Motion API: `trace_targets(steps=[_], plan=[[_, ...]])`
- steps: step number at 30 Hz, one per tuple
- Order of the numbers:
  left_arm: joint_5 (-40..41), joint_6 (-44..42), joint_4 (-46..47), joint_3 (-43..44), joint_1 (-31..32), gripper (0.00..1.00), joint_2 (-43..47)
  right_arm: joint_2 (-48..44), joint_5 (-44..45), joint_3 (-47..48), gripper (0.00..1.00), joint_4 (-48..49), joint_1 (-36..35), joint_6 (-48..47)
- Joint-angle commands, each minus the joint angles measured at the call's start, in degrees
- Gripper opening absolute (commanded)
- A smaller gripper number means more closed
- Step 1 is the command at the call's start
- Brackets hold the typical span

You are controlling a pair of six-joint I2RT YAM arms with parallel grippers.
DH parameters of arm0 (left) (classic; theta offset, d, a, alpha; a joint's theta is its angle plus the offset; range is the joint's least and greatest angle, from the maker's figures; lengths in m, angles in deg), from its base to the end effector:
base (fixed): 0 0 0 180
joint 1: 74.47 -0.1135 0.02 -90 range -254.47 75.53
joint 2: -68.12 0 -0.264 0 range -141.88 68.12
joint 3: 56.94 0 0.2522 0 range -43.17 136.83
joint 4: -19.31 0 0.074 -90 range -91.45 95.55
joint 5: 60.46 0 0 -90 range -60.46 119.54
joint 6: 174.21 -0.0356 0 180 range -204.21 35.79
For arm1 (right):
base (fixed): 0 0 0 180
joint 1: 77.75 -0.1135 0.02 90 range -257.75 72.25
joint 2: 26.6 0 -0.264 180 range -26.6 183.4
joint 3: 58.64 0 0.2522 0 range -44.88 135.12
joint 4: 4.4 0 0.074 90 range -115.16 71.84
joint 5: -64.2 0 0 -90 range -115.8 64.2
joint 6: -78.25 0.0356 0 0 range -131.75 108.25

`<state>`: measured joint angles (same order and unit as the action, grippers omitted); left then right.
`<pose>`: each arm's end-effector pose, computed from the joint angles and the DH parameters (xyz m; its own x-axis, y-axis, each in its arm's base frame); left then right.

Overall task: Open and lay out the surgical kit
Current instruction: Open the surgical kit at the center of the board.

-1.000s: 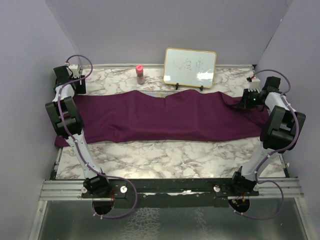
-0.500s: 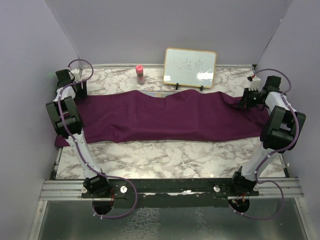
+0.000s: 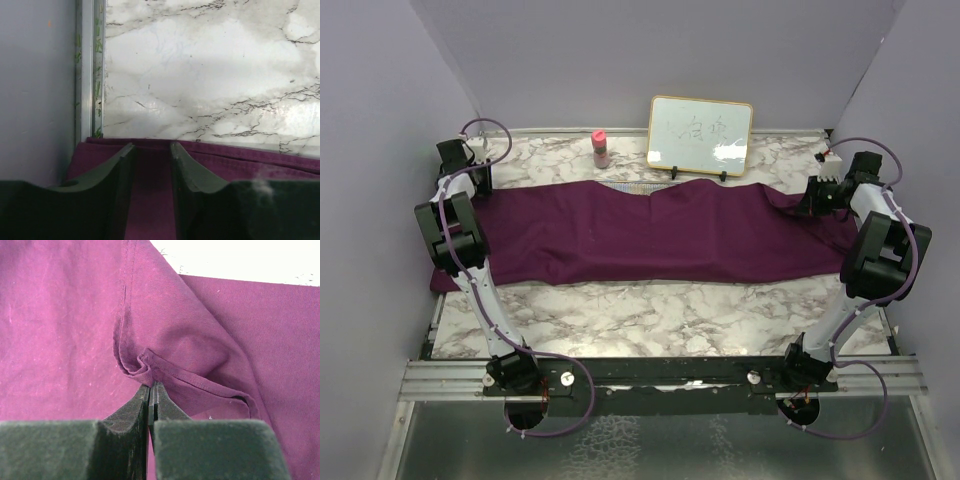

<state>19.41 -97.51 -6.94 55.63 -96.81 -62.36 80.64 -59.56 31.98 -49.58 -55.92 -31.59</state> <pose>0.4737 0.1879 0.1608 -0.6863 -0.0372 -0.7263 -0.1023 0.9937 0.0458 0.3683 -0.1262 0.2022 -0.7917 0.0132 -0.6107 -0.2162 0.9290 0.3003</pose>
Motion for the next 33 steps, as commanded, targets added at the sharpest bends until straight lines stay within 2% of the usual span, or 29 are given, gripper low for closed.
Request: trace_targets(steps=[1,10,16,25,33], plan=[[-1.4,0.4,-2.7,-3.3,-0.1,0.33,-2.3,-0.5,-0.4,0.1,0.01,1.1,0.1,-0.6],[-8.8,2.1,-3.5,-4.6,0.7,0.06,-2.2,-0.3,-0.7,0.5,0.01,0.7,0.1,-0.2],[-10.5,1.4,-4.3,-5.6,4.3,0.01,-1.7,-0.2,-0.6,0.9,0.01,0.5,0.1,0.1],[-9.2,0.4,-6.6,-7.0,7.2,0.01,0.9,0.0,-0.8,1.2,0.01,0.5,0.1,0.1],[-9.1,-0.2,-6.9,-5.3,6.8,0.16,6.9,0.8,-1.4,1.4,0.01,0.5,0.1,0.2]])
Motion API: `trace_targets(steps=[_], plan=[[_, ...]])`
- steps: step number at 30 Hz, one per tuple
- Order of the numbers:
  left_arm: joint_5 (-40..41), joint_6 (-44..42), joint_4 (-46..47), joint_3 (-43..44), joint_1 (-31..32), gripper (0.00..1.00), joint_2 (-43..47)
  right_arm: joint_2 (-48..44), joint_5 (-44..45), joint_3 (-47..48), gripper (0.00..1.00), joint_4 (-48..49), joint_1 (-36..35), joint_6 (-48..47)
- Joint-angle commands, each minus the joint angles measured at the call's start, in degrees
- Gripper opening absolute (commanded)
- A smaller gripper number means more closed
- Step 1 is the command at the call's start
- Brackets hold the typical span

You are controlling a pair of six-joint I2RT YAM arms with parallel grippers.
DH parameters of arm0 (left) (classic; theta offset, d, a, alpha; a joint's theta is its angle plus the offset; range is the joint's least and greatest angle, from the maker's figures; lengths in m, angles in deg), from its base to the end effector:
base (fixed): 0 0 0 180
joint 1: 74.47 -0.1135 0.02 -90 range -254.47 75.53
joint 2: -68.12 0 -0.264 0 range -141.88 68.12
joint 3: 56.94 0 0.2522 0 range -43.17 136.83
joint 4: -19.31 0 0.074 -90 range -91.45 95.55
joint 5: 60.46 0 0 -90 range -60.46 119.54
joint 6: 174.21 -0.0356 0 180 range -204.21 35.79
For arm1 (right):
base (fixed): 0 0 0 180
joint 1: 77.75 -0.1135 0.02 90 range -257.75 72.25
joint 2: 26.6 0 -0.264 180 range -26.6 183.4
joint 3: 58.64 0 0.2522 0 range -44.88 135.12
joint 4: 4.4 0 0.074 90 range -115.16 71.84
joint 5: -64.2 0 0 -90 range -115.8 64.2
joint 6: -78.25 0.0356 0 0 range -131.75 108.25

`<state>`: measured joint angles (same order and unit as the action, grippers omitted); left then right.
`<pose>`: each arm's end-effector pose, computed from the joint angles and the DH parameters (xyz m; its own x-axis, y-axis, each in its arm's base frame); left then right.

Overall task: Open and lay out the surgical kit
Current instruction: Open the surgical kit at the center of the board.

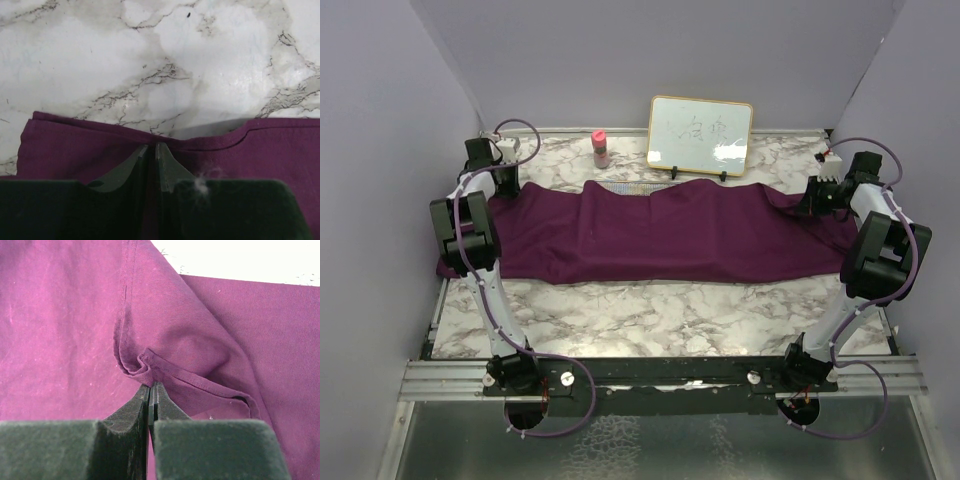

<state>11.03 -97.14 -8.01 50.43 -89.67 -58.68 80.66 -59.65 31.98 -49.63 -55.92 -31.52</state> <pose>0.4756 0.1175 0.1625 -0.6937 0.0314 -0.7196 0.1196 0.9902 -0.0721 0.3683 -0.1262 0.2021 -0.7924 0.0148 -0.6098 -0.2157 0.9283 0.3028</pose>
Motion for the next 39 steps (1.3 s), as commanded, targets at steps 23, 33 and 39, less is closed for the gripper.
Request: trace_targets(steps=[23,33,39], plan=[[7.1,0.4,-2.6,9.7,-5.1,0.56,-1.6,1.7,-1.4,1.4,0.01,0.0,0.1,0.3],[9.0,-1.0,-5.6,15.8,-5.5,0.66,-7.3,1.8,-0.4,1.3,0.01,0.2,0.1,0.5],[7.5,-0.8,-7.2,16.7,-6.4,0.66,-10.0,1.8,0.0,0.9,0.01,0.3,0.1,0.8]])
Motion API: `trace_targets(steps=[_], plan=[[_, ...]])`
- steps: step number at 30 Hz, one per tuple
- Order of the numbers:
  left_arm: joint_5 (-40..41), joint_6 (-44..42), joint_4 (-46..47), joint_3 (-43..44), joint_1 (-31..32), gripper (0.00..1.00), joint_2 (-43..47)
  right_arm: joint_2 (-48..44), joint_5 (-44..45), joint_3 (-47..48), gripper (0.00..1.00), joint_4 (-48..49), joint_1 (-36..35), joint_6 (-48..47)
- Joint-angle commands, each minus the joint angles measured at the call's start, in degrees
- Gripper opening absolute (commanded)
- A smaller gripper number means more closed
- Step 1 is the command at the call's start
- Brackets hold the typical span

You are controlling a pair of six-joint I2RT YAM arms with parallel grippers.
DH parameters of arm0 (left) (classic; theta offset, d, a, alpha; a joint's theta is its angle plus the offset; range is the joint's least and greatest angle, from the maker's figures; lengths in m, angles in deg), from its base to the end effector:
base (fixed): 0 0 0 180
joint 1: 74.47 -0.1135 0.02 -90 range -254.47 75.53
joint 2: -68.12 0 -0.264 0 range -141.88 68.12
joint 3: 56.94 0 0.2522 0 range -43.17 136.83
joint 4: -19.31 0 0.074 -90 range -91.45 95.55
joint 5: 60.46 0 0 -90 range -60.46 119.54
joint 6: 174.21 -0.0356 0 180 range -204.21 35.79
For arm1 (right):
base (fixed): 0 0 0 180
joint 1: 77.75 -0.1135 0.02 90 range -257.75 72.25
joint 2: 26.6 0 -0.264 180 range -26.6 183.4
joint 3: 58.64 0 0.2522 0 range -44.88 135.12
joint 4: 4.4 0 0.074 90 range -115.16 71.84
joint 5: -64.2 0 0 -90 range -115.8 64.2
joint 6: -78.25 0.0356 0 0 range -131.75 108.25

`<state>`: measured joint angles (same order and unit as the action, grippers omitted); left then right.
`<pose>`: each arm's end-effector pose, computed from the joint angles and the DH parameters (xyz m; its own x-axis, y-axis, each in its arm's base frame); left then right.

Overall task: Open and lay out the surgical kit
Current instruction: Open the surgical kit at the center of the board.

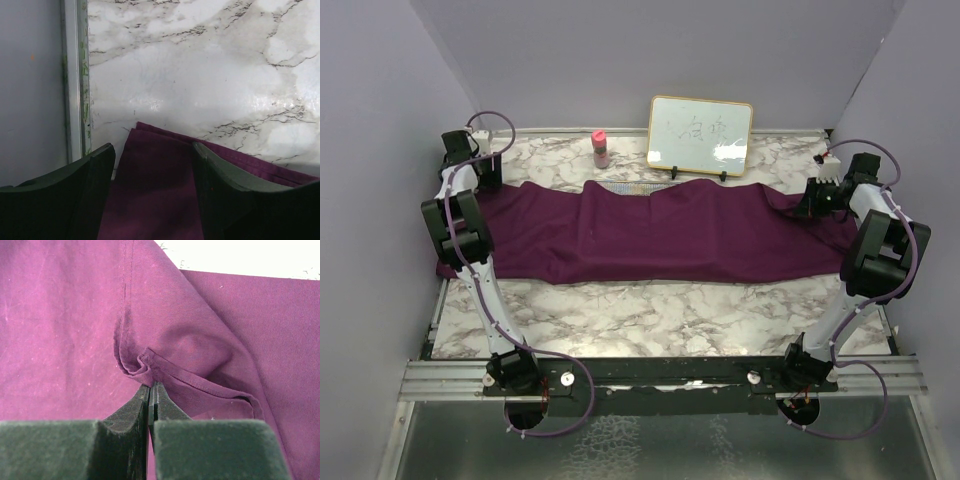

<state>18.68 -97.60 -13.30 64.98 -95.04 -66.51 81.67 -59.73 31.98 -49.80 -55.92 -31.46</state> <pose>0.4968 0.1793 0.1684 -0.6988 -0.0193 -0.7151 -0.0609 0.9976 0.0325 0.3694 -0.1266 0.1954 -0.8039 0.0206 -0.5945 -0.2097 0.9254 0.3156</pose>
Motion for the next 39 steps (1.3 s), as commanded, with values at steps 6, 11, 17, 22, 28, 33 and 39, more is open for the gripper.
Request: trace_targets(steps=[6,11,17,22,28,33,39], plan=[[-1.5,-0.7,-4.3,2.7,-1.1,0.65,-5.0,0.1,0.8,0.3,0.01,0.6,0.1,0.6],[-3.3,-0.3,-6.0,1.9,-1.1,0.61,-6.0,0.3,1.0,0.7,0.01,0.6,0.1,0.5],[-3.8,0.1,-6.3,-0.7,-1.2,0.54,-6.3,0.6,1.1,1.3,0.01,0.5,0.1,0.4],[-3.9,0.2,-6.2,-1.2,-1.2,0.45,-6.8,0.6,1.2,1.5,0.01,0.2,0.1,-0.1],[-5.4,0.2,-6.4,-0.3,-1.2,0.28,-6.2,0.6,1.4,1.8,0.01,0.2,0.1,-0.2],[-8.8,-0.2,-6.3,1.7,-1.2,0.08,-4.9,-0.4,2.8,1.7,0.01,2.0,0.1,0.5],[-12.1,-1.1,-6.4,3.8,-1.2,0.0,-0.1,-4.4,5.0,1.5,0.01,4.2,0.1,1.7]])
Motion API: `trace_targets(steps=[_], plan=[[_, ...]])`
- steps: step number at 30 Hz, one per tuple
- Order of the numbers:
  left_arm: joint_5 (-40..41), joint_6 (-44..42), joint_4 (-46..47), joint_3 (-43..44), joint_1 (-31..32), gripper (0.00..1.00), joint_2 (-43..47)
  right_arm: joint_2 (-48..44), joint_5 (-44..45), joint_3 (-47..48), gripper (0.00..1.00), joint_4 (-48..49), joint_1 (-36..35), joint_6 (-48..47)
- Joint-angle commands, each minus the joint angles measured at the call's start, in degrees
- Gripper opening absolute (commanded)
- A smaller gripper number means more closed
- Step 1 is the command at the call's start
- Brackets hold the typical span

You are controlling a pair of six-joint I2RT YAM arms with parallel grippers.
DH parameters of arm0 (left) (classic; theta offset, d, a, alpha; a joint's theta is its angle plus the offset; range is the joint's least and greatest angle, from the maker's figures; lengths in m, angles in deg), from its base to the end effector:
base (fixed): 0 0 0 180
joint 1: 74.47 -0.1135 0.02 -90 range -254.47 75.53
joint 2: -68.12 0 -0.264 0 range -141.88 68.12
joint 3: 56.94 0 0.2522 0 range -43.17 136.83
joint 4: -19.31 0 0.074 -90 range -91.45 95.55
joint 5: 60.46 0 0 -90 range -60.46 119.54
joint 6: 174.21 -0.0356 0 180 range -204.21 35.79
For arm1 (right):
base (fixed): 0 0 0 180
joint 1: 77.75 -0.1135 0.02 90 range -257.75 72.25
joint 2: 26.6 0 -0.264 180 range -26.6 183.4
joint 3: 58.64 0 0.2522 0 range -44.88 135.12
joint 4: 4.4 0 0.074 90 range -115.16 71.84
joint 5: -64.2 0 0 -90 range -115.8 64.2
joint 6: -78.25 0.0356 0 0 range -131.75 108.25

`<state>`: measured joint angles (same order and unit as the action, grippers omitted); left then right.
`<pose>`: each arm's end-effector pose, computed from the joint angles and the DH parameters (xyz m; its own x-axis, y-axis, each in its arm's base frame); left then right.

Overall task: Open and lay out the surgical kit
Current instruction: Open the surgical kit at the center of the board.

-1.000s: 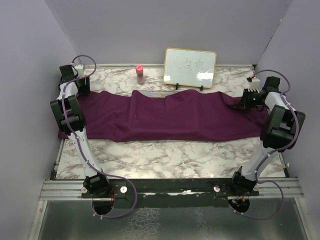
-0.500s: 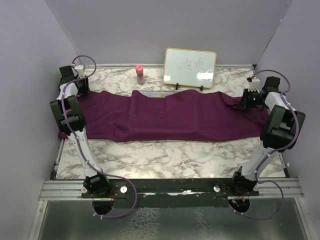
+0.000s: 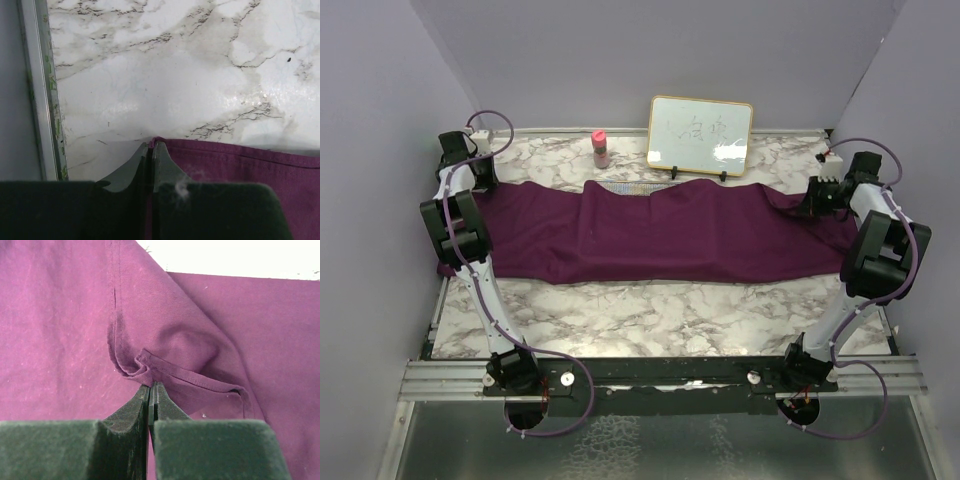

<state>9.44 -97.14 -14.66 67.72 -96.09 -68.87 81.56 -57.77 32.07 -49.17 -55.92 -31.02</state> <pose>0.5006 0.1852 0.1621 -0.6831 -0.0447 -0.7290 0.0283 0.9958 -0.0876 0.3704 -0.1281 0.1965 -0.8038 0.0204 -0.5946 -0.1895 0.9386 0.2884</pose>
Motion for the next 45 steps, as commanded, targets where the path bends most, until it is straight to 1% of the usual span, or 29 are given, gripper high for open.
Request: trace_targets(steps=[1,10,14,18,23,28,31,35,39,42,45], plan=[[-3.3,-2.0,-5.0,1.3,-0.2,0.0,3.4,-5.3,3.2,1.3,0.01,3.7,0.1,1.5],[-6.2,-3.4,-5.0,0.5,-0.9,0.0,14.8,-14.7,4.2,0.0,0.01,2.5,1.8,0.0],[-8.4,-2.4,-5.0,-0.7,-2.5,0.0,19.6,-17.8,4.2,-0.7,0.01,1.4,3.9,-1.6],[-10.9,-2.2,-5.0,-4.4,-4.4,0.0,24.8,-20.0,2.6,-0.5,0.01,-0.9,7.4,-3.2],[-12.0,-5.2,-6.0,-10.8,-5.5,0.0,31.2,-21.3,2.5,0.2,0.01,-4.5,10.6,-7.0],[-9.8,-9.9,-6.4,-18.2,-6.9,0.0,38.4,-21.6,3.1,0.9,0.01,-7.2,14.9,-10.7],[-8.6,-11.4,-6.4,-21.3,-9.0,0.0,41.7,-20.8,2.3,1.5,0.01,-9.0,18.6,-13.0],[-8.7,-11.9,-7.5,-22.8,-12.1,0.0,43.4,-19.6,0.5,2.2,0.01,-11.5,23.4,-16.1],[-11.3,-12.6,-10.6,-24.1,-15.6,0.0,44.7,-18.6,0.0,2.2,0.01,-13.9,26.7,-19.8],[-10.5,-16.3,-13.2,-27.0,-16.9,0.0,46.9,-18.6,1.1,1.3,0.01,-15.4,28.2,-23.0],[-7.4,-20.9,-15.1,-30.5,-18.0,0.0,50.0,-18.8,2.6,0.2,0.01,-15.9,29.5,-26.3]])
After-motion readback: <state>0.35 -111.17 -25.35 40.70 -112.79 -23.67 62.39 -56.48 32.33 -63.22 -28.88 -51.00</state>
